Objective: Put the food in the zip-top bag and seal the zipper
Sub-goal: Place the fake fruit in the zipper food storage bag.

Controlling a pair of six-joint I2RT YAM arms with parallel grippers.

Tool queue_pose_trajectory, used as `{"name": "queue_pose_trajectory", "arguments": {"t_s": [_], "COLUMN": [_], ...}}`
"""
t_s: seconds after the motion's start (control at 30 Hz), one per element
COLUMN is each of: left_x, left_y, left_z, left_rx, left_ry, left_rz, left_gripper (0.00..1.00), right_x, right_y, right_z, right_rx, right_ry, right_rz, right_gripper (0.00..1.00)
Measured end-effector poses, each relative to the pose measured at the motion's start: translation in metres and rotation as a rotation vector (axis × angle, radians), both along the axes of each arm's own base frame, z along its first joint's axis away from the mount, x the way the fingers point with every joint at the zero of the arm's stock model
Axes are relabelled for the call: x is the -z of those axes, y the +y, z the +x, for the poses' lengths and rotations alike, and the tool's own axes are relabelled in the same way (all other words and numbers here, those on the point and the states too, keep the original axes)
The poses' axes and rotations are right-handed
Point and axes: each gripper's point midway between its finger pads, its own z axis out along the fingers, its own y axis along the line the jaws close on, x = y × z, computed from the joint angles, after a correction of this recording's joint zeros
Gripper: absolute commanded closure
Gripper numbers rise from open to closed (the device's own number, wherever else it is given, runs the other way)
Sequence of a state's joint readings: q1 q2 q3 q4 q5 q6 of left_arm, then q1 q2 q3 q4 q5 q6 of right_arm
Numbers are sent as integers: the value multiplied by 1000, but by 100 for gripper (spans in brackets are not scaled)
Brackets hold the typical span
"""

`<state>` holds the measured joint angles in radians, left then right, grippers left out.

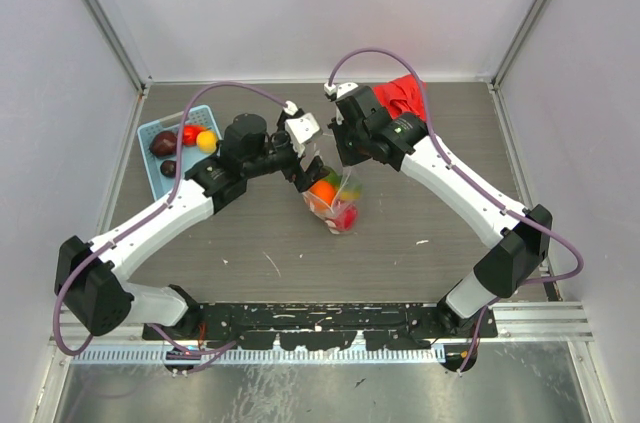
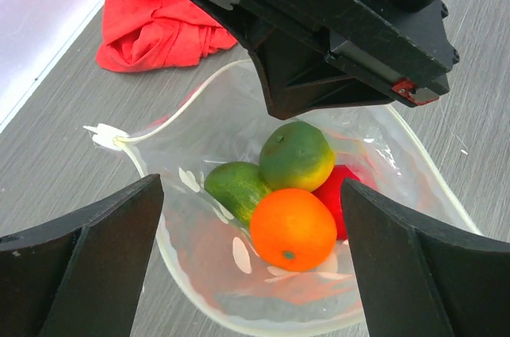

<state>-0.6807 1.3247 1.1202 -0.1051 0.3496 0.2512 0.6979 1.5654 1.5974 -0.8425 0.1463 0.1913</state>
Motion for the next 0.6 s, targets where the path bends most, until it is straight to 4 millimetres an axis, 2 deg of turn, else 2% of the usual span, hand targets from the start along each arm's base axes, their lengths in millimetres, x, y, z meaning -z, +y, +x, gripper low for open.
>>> {"name": "queue_pose_trajectory", "arguments": {"t_s": [0.2, 0.33, 0.5, 0.6], "left_x": [-3, -13, -38, -44], "left_y": [3, 9, 28, 43], "left_z": [4, 3, -2, 0], "left_rx": [-39, -91, -198, -291], "left_ry": [6, 24, 42, 59], "left_rz": [-14, -47, -112, -131], "left_gripper": [6, 6, 6, 4], "right_x": [1, 1, 1, 1], "right_y": [1, 1, 2, 2], "right_z": [0, -1, -1, -1], "right_rx": [-2, -3, -5, -5], "right_ry": [3, 5, 7, 7], "right_rz": [2, 5, 7, 7], "right_gripper": [100, 100, 100, 100]}}
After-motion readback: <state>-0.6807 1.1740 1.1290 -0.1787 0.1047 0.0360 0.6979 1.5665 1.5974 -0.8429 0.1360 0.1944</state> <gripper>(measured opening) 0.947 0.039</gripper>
